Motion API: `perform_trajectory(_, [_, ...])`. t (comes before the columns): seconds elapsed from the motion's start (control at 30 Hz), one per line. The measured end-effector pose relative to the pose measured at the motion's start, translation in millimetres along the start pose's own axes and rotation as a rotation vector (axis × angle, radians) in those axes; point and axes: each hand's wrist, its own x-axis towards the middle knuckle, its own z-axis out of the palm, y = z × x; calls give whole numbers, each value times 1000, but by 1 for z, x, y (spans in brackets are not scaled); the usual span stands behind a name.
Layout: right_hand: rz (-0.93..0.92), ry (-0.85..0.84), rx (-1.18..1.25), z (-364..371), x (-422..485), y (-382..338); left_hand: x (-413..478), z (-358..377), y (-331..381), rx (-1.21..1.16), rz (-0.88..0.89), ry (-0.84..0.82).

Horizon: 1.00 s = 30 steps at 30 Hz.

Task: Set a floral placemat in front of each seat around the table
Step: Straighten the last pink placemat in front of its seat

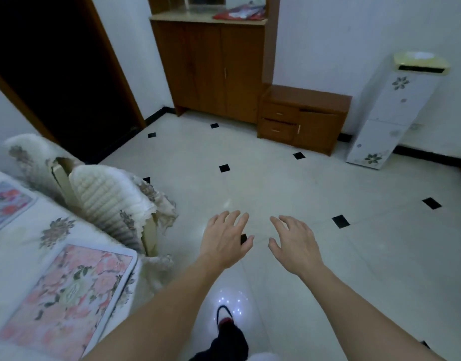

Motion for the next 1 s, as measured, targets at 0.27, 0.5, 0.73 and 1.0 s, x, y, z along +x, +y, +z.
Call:
perform_trajectory(0.27, [-156,-58,15,45,136,-33,78,26,-88,14,-135,-12])
perform_trajectory(0.5, [-240,-120,3,81,297,-84,181,35,-212,28,-237,19])
perform_trajectory(0.73, [-385,-103,76,110,416,-173,222,27,-328,79,-359,7])
perform_trajectory(1.0, [-717,-149,142,148,489,-307,178,16,-435,153,-682,132])
